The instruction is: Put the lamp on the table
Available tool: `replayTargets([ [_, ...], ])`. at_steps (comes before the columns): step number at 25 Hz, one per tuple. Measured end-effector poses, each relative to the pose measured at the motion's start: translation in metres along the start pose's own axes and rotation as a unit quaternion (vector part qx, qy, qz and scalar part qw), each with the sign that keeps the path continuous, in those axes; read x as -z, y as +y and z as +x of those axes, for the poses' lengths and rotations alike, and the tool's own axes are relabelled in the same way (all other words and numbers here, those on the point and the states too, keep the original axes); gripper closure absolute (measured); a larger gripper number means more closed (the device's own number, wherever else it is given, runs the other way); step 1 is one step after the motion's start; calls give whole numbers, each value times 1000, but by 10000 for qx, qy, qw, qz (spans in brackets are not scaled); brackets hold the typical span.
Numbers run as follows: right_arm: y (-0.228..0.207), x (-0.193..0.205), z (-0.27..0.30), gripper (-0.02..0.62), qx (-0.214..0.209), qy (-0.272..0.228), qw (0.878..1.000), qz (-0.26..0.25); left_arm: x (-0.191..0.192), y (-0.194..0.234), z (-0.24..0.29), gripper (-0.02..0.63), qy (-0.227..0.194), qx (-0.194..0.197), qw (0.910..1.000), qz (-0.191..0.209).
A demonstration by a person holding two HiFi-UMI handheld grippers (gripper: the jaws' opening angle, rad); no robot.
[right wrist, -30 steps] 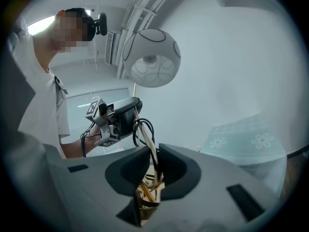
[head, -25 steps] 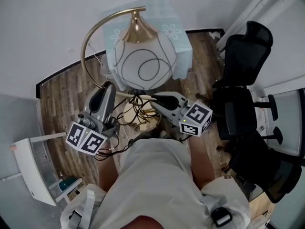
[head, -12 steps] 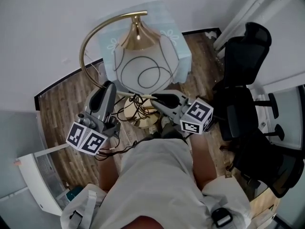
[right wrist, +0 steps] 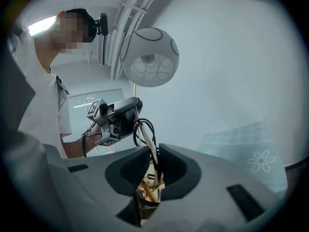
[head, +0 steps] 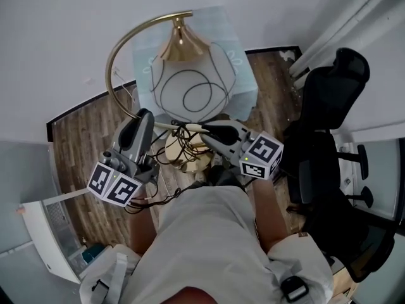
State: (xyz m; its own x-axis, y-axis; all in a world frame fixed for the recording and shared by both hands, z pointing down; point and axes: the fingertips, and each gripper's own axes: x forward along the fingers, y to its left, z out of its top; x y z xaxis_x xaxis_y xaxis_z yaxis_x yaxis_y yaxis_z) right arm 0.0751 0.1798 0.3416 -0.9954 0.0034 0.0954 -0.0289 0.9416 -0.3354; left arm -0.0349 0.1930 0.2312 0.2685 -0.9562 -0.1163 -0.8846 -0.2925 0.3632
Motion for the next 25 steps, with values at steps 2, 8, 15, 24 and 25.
replayTargets([
  [2, -11, -5, 1, 540, -75, 19, 10000, -10, 0, 4, 10, 551, -20, -79, 10000, 5],
  [8, -40, -13, 3, 540, -289, 139, 9995, -10, 1, 14, 34, 552, -63, -352, 9994, 17],
  [15, -65, -24, 18, 540, -434, 207, 9988, -38, -5, 33, 52, 552, -82, -547, 9985, 43],
  [24, -102, -38, 55, 540, -386, 187, 9991, -30, -15, 79, 79, 552, -89, -465, 9989, 14],
  [25, -109, -42, 62, 540, -365, 185, 9992, -16, -18, 87, 85, 551, -74, -446, 9990, -5],
])
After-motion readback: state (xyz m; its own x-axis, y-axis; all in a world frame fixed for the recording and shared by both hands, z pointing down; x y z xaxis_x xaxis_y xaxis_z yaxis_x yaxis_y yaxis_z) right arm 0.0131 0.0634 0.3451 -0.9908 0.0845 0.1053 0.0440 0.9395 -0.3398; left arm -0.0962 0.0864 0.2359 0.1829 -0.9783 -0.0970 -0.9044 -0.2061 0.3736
